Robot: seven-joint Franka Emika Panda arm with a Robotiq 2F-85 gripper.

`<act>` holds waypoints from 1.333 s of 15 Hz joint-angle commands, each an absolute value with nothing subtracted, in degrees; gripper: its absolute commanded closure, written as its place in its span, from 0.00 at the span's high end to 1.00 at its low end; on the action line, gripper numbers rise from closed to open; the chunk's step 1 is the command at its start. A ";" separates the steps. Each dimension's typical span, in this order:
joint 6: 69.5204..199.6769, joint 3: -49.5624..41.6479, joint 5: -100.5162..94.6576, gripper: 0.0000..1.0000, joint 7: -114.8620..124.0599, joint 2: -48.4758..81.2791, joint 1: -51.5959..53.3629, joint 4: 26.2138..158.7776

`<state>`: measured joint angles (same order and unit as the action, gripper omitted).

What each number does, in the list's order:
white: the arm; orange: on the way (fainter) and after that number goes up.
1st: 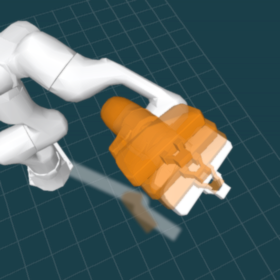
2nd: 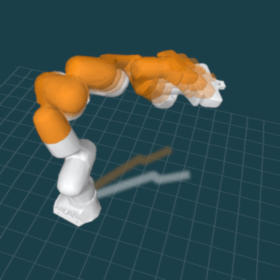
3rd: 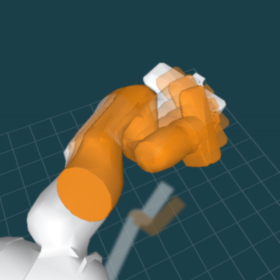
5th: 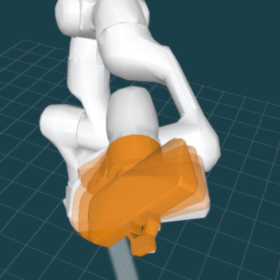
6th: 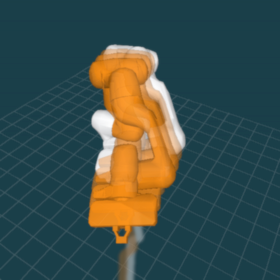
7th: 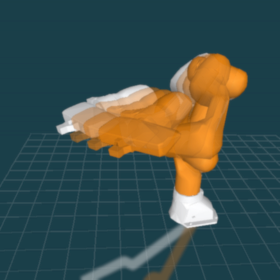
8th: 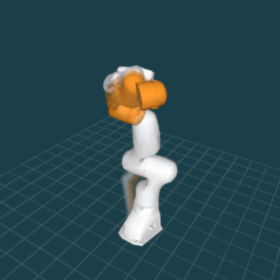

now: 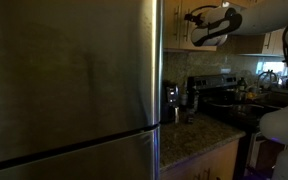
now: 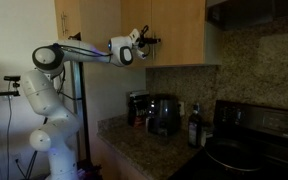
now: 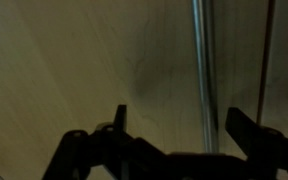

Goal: Open the right cabinet door

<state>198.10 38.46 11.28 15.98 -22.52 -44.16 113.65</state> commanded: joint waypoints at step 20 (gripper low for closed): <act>198.35 54.37 17.05 0.00 9.55 -37.04 -75.59 116.67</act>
<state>199.31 58.17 19.29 12.99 -38.99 -73.05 114.47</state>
